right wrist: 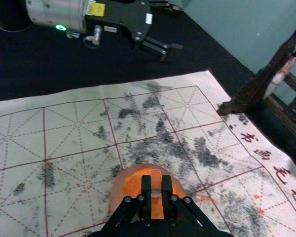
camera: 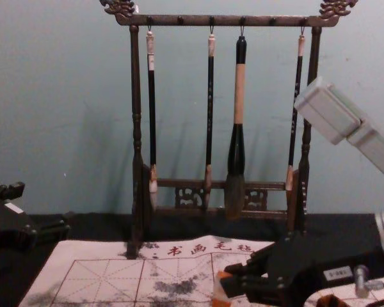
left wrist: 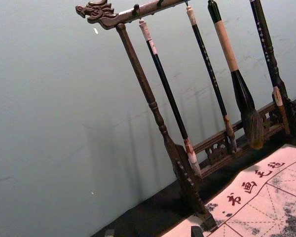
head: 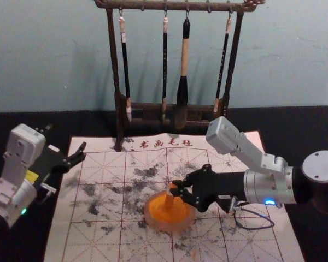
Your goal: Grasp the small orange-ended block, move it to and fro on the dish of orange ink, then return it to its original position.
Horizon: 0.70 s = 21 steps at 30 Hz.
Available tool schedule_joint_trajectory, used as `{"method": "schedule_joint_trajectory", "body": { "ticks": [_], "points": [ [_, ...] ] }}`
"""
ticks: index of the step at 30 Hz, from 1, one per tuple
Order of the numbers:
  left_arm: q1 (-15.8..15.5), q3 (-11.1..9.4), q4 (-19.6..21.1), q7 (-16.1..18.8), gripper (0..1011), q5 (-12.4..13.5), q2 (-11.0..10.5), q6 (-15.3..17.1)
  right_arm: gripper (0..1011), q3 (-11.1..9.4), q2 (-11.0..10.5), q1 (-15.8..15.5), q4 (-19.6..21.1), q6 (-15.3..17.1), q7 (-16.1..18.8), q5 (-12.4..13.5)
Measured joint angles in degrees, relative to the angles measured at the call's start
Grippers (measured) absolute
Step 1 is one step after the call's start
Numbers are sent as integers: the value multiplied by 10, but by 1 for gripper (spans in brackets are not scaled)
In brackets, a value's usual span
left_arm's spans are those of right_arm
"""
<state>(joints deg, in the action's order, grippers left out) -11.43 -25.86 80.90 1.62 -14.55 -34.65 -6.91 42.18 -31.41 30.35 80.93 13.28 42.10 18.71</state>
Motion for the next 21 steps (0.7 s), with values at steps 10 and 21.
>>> {"method": "schedule_joint_trajectory", "body": {
  "ticks": [10, 21],
  "points": [
    [0, 0, 0, 0, 1001, 0, 0, 0, 96, -10, -12, -6, 5, 5, -4, 1],
    [0, 0, 0, 0, 1001, 0, 0, 0, 96, -21, -45, -35, 50, 8, -1, 12]
  ]
}}
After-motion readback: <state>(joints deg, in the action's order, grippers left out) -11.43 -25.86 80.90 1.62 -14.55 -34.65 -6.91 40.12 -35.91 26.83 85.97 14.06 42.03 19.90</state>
